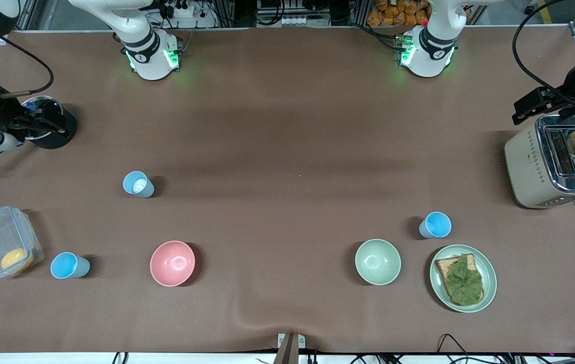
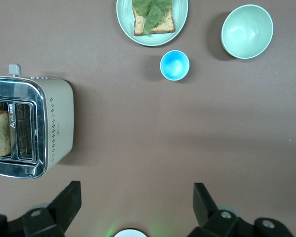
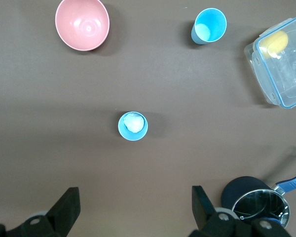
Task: Stack blue cups with both arms
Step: 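Reach the right gripper to a blue cup while the left gripper approaches another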
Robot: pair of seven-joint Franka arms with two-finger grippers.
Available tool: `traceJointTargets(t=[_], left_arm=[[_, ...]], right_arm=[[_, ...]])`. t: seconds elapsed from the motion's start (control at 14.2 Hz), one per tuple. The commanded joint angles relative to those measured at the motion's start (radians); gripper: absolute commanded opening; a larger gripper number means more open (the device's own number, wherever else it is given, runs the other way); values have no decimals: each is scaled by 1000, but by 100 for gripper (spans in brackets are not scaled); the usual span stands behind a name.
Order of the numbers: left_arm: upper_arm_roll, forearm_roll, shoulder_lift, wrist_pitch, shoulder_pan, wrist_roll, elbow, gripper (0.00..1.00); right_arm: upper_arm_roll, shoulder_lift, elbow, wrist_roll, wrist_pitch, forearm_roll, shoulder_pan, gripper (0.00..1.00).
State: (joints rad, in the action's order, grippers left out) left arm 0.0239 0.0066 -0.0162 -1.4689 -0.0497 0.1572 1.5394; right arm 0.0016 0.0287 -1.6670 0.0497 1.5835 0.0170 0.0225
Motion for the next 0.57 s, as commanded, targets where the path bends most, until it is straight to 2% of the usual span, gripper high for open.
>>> traceJointTargets(t=[0.0,0.49], left_arm=[[4,-8,21,25,-2,-28,-24,100],[7,-5,42,25,-4,-27,-19,100]], right_arm=[[-2,-4,13,-11,-13,-3,4,100],[-3,-4,13,-11,-13,-19,-1,100]])
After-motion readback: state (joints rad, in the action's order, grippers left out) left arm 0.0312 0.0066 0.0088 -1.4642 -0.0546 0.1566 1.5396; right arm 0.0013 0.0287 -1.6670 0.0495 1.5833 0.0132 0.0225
